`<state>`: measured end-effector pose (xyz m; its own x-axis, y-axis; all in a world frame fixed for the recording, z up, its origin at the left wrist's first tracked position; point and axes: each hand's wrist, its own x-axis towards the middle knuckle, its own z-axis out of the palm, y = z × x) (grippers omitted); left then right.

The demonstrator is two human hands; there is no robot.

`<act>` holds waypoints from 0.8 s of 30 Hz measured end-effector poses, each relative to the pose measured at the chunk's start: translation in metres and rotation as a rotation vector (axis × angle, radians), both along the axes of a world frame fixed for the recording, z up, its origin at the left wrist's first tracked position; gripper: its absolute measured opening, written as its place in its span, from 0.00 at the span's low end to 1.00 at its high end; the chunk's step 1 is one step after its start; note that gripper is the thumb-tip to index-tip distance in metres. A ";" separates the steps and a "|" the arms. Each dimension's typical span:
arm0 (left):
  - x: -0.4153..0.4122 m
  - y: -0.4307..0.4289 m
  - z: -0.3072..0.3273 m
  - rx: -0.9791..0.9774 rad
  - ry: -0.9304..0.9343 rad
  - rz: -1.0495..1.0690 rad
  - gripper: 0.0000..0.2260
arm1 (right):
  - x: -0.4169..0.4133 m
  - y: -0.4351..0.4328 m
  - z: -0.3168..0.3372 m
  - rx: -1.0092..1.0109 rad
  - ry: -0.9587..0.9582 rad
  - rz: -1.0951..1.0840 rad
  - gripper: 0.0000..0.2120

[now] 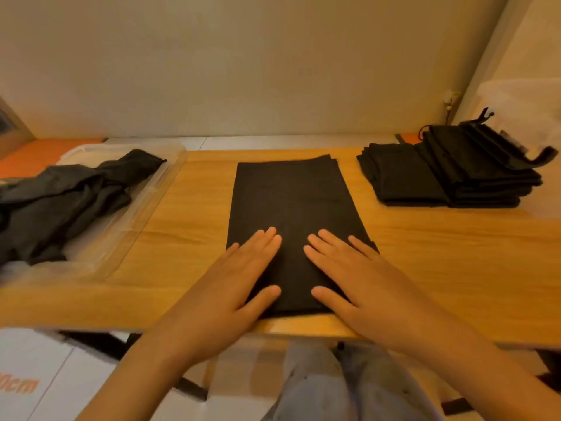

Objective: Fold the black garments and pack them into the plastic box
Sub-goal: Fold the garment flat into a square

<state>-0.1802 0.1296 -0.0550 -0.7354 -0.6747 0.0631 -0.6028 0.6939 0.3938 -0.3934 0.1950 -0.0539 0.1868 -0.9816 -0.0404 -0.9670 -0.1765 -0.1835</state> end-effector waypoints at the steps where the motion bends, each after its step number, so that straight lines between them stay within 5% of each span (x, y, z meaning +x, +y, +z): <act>1: 0.005 0.005 -0.004 0.013 0.011 0.020 0.31 | -0.001 0.007 -0.004 0.000 0.031 -0.016 0.38; 10: 0.035 0.039 -0.037 -0.278 -0.078 0.039 0.35 | -0.006 0.048 -0.024 -0.144 0.099 -0.121 0.45; 14: 0.050 0.040 -0.041 -0.222 0.126 0.058 0.31 | -0.009 0.063 -0.037 -0.350 0.046 -0.096 0.36; 17: 0.056 0.047 -0.039 -0.305 0.144 0.036 0.20 | -0.011 0.075 -0.046 -0.442 0.002 -0.051 0.34; 24: 0.066 0.069 -0.033 -0.223 0.179 0.111 0.18 | -0.033 0.089 -0.040 -0.541 -0.115 0.101 0.20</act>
